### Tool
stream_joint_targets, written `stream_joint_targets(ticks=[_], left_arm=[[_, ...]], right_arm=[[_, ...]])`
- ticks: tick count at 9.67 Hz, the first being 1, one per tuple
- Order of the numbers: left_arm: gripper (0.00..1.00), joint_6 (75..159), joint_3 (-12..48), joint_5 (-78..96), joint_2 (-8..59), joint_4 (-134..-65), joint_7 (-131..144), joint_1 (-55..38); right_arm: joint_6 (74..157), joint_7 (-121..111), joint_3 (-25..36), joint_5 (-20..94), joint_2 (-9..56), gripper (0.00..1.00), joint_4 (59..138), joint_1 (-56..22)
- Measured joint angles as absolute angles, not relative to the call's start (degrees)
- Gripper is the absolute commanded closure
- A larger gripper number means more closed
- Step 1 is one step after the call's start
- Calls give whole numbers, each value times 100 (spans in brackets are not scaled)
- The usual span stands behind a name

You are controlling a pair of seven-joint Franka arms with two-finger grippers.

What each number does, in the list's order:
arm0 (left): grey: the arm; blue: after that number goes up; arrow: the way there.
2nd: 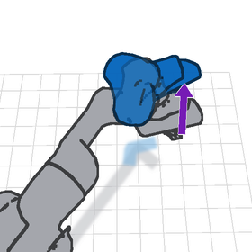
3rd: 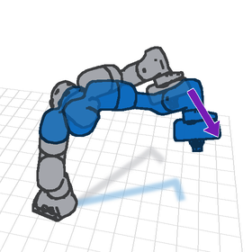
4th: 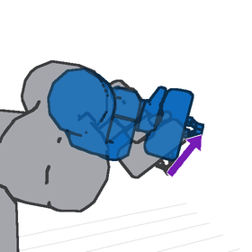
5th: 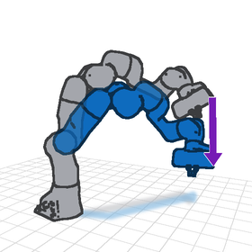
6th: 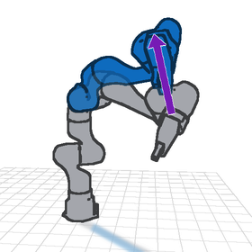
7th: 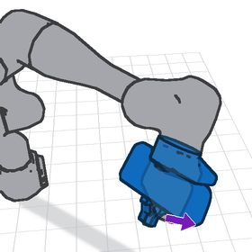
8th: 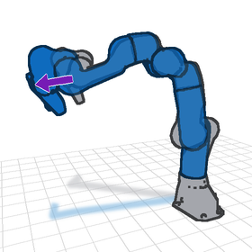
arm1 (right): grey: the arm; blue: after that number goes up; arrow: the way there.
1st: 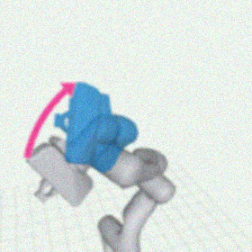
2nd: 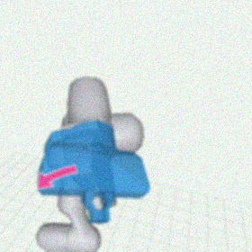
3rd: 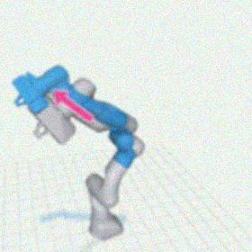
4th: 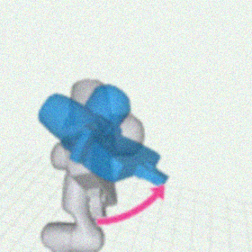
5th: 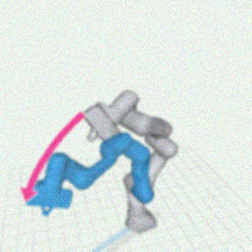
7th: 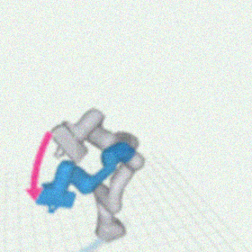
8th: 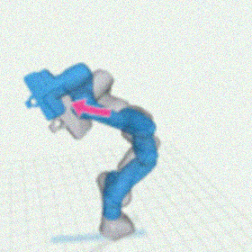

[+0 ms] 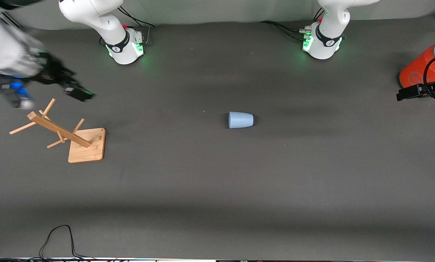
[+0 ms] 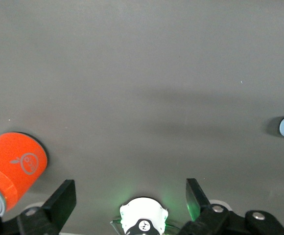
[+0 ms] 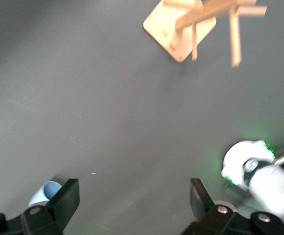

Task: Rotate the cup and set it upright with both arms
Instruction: 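Withdraw the right gripper while the left gripper reaches toward the cup, then grasp the blue cup's rim with the left gripper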

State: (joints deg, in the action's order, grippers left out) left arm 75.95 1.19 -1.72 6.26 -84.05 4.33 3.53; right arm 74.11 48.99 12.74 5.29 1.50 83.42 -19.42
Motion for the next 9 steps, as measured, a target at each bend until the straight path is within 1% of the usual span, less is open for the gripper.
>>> stream_joint_targets(ticks=[2, 4, 5, 6, 7, 9], left_arm=[[0, 7611, 148, -166, 625, -8374, 1126, -48], [2, 7613, 186, -191, 652, -8348, 2226, -884], [1, 7630, 208, -290, 739, -8335, 2604, -1401], [1, 7682, 231, -400, 905, -8255, 2825, -1917], [1, 7723, 244, -495, 1214, -7986, 3130, -2392], [1, 7730, 257, -758, 2197, -7109, 3866, -3248]], right_arm=[[7598, 3246, 1011, 451, 96, 0, 8433, -1027], [7945, 1862, 622, 420, 106, 0, 8489, -181], [8118, 1366, 454, 417, 118, 0, 8502, 86], [8335, 884, 394, 413, 136, 0, 8530, 168], [8584, 434, 367, 406, 163, 0, 8572, 170], [8984, -102, 308, 393, 234, 0, 8672, 165]])
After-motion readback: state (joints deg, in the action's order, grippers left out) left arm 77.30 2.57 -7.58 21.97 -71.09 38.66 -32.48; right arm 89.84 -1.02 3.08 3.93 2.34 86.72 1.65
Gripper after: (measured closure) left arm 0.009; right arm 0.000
